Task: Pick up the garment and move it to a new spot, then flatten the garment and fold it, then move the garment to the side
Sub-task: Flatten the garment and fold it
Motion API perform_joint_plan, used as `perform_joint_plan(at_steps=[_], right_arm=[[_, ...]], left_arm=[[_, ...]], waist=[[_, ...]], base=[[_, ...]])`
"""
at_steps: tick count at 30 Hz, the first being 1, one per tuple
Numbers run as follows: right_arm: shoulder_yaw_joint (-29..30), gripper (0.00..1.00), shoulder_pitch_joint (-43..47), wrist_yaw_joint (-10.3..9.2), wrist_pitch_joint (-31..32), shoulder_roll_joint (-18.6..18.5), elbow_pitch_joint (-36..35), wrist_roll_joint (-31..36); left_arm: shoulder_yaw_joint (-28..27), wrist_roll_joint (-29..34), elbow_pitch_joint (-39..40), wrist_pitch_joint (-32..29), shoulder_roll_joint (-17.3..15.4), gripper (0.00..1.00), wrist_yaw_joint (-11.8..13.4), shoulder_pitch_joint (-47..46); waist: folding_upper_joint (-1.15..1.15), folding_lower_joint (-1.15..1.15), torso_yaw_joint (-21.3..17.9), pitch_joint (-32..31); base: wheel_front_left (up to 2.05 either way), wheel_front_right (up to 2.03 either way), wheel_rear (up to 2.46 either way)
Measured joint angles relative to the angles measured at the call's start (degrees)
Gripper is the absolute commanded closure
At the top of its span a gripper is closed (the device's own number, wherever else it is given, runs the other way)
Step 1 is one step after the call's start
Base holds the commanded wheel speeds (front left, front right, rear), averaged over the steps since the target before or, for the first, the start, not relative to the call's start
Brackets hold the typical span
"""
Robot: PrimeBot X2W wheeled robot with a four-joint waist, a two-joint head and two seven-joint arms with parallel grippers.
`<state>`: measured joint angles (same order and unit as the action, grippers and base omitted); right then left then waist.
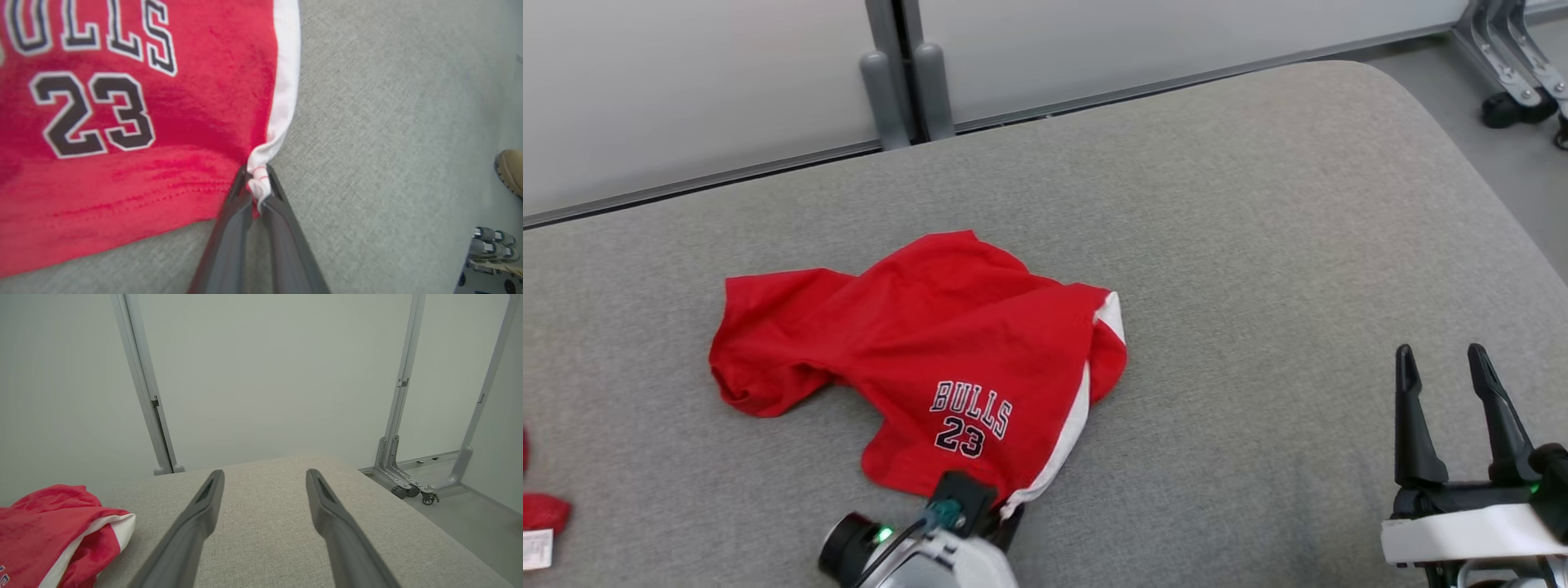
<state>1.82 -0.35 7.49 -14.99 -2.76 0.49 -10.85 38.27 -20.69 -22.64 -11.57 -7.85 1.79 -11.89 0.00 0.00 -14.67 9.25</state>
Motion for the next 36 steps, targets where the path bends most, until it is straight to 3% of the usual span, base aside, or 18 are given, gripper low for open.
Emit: perform_joint_plan(at_steps=[3,9,12,15,16,17,18,21,25,32,36], right_arm=[[1.0,0.0,1.1,0.0,0.0,0.0,0.0,0.0],[0.8,0.0,1.6,-0.01,0.0,0.0,-0.3,0.0],[0.3,0.0,1.6,0.0,0.0,0.0,-0.2,0.0],[-0.2,0.0,1.6,0.0,0.0,0.0,-0.1,0.1],[-0.3,0.0,1.6,-0.01,0.0,0.0,-0.1,0.1],[-0.3,0.0,1.6,0.0,0.0,0.0,-0.1,0.2],[-0.4,0.0,1.6,0.0,0.0,0.0,-0.1,0.3],[-0.4,0.0,1.6,0.0,0.0,0.0,0.0,0.7],[0.1,0.0,2.0,0.0,0.0,0.0,-0.1,0.9],[-0.5,0.0,2.2,0.0,0.0,0.0,0.0,1.2],[-0.3,0.0,2.1,0.0,0.0,0.0,-0.2,0.8]], left_arm=[[-0.6,0.2,5.5,-1.1,-4.2,1.0,1.6,3.7],[-3.9,0.4,20.0,-7.5,-16.8,1.0,5.7,14.2],[-6.1,-0.2,24.2,-9.7,-21.1,1.0,7.7,18.4],[-8.2,-1.7,25.5,-10.0,-23.0,1.0,9.5,21.7],[-8.7,-2.1,25.7,-9.7,-23.2,0.93,9.9,22.5],[-9.1,-2.6,25.8,-9.4,-23.2,0.55,10.2,23.1],[-9.4,-2.9,25.9,-9.1,-23.2,0.0,10.5,23.7],[-10.5,-4.6,27.2,-9.6,-23.7,0.0,11.5,26.3],[-13.5,-6.2,32.7,-11.1,-26.8,0.0,13.9,30.6],[-17.0,-5.4,49.4,-15.8,-32.1,0.0,17.1,31.6],[-15.7,-3.6,55.5,-18.6,-32.9,0.0,16.7,29.2]], waist=[[0.0,0.0,1.5,-0.5],[0.0,0.0,4.6,-1.7],[0.0,0.0,5.7,-2.1],[0.0,0.0,6.0,-2.4],[0.0,0.0,5.9,-2.4],[0.0,0.0,5.9,-2.4],[0.0,0.0,5.8,-2.5],[0.0,0.0,5.1,-2.6],[0.0,0.0,4.0,-2.9],[0.0,0.0,2.3,-3.3],[0.0,0.0,1.2,-3.5]], base=[[0.0,0.0,0.0],[0.0,0.0,0.0],[0.0,0.0,0.0],[0.0,0.0,0.0],[0.0,0.0,0.0],[0.0,0.0,0.0],[0.0,0.0,0.0],[0.0,0.0,0.0],[0.0,0.0,0.0],[0.0,0.0,0.0],[0.0,0.0,0.0]])
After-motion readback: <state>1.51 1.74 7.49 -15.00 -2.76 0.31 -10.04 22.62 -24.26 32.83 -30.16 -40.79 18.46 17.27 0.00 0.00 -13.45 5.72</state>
